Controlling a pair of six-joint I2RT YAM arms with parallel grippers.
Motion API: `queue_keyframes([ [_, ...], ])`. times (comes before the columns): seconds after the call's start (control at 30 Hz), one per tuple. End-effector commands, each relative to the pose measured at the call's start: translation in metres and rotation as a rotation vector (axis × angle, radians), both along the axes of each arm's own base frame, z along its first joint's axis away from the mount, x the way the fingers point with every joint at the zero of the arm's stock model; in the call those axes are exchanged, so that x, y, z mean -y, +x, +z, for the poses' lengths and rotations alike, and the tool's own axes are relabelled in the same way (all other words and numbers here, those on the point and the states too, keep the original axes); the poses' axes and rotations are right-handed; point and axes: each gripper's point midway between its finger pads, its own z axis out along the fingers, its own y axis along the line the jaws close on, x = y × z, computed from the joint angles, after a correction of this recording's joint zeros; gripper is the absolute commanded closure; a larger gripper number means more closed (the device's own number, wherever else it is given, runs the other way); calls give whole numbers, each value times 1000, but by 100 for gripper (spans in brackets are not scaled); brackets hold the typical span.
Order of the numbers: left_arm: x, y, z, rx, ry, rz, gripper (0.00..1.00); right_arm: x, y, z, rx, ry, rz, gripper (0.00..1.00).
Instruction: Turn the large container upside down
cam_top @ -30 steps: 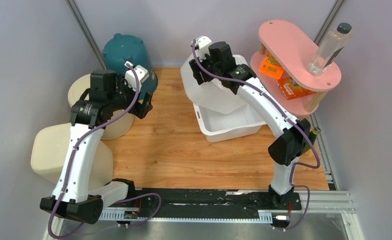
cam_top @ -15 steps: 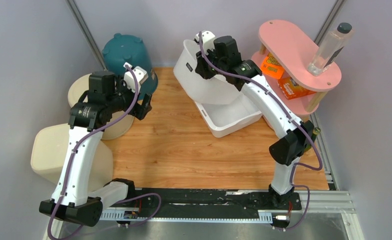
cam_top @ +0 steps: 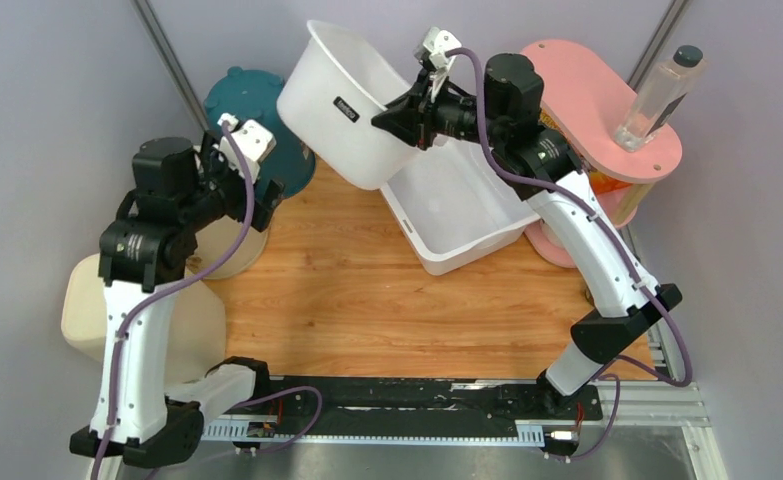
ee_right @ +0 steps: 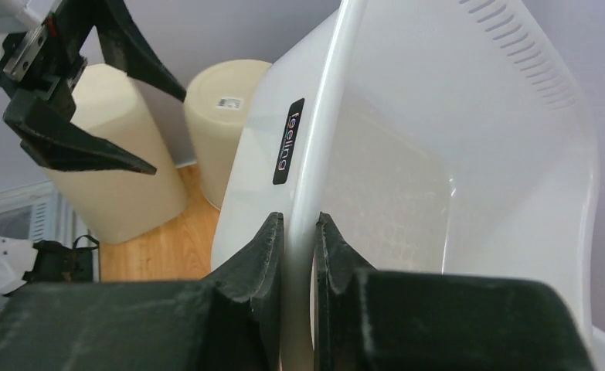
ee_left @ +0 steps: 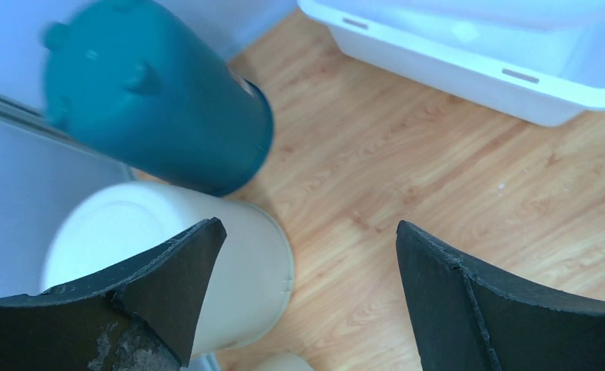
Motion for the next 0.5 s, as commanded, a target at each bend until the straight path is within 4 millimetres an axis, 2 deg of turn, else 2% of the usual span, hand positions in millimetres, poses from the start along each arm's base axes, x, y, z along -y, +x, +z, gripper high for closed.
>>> queue_keyframes([
  [0.0,-23,-26,46,182,98,35,6,-22,-39,41,130,120,210,100],
  [0.13,-40,-40,59,257,118,111,6,-36,-56,56,107,184,299,100],
  [0.2,-50,-47,70,306,110,172,6,-44,-61,56,47,206,354,100],
  [0.27,-65,-56,94,412,84,268,7,-53,-67,48,-27,213,415,100],
  [0.33,-78,-63,105,467,97,332,7,-63,-73,33,-87,200,472,100],
  [0.47,-89,-75,118,527,108,379,5,-82,-80,6,-213,188,546,100],
])
